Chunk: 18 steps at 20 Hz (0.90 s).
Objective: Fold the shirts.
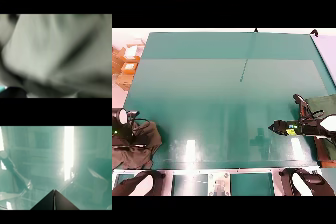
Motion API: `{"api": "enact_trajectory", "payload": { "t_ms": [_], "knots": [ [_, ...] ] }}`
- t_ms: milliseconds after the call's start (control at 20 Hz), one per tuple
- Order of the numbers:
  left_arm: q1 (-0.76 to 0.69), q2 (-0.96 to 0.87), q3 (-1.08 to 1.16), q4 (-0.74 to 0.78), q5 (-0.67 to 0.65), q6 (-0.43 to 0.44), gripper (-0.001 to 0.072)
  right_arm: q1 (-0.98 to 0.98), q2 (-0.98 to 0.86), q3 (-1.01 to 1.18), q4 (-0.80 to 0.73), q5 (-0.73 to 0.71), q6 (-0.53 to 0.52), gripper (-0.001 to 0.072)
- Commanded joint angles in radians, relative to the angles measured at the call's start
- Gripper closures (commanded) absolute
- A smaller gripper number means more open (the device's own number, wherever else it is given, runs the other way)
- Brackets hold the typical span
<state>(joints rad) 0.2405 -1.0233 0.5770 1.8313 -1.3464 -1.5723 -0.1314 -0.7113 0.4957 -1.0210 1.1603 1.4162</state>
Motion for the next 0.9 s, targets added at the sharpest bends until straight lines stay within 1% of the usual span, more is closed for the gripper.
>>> {"api": "enact_trajectory", "payload": {
  "t_ms": [0,50,150,300,450,500,550,650,700,750,850],
  "knots": [
    [0.052,-0.089,-0.022,-0.016,0.15,0.037,0.0591,0.0,0.0,-0.001,0.0,0.0,0.0,0.0692],
    [0.052,-0.093,-0.016,-0.027,0.151,0.047,0.0674,0.0,0.0,-0.001,0.0,0.0,0.0,0.0692],
    [0.052,-0.09,0.041,-0.049,0.094,0.062,0.0675,0.0,0.0,-0.001,0.0,0.0,0.0,0.0692],
    [0.039,-0.079,0.226,-0.114,-0.084,0.064,0.0676,0.0,0.0,-0.001,0.0,0.0,0.0,0.0692],
    [-0.077,0.005,0.431,-0.213,-0.163,0.06,0.0676,0.0,0.0,-0.001,0.0,-0.001,0.0,0.0692],
    [-0.134,0.032,0.505,-0.268,-0.172,0.045,0.0676,0.0,0.0,-0.001,0.001,0.0,0.0,0.0692],
    [-0.198,0.049,0.575,-0.322,-0.176,0.011,0.0676,0.0,0.0,-0.001,0.0,-0.001,0.0,0.0692],
    [-0.342,0.052,0.682,-0.431,-0.149,-0.064,0.0676,0.0,0.0,0.0,0.002,-0.001,0.001,0.0692],
    [-0.418,0.051,0.705,-0.478,-0.1,-0.1,0.0676,0.0,0.0,0.0,0.002,-0.002,0.0,0.0692],
    [-0.502,0.05,0.707,-0.504,-0.019,-0.129,0.0676,0.0,0.0,0.0,0.005,-0.003,0.0,0.0693],
    [-0.643,0.006,0.706,-0.505,0.112,-0.182,0.0676,0.0,-0.004,0.0,0.049,-0.017,0.0,0.0692]
  ]
}}
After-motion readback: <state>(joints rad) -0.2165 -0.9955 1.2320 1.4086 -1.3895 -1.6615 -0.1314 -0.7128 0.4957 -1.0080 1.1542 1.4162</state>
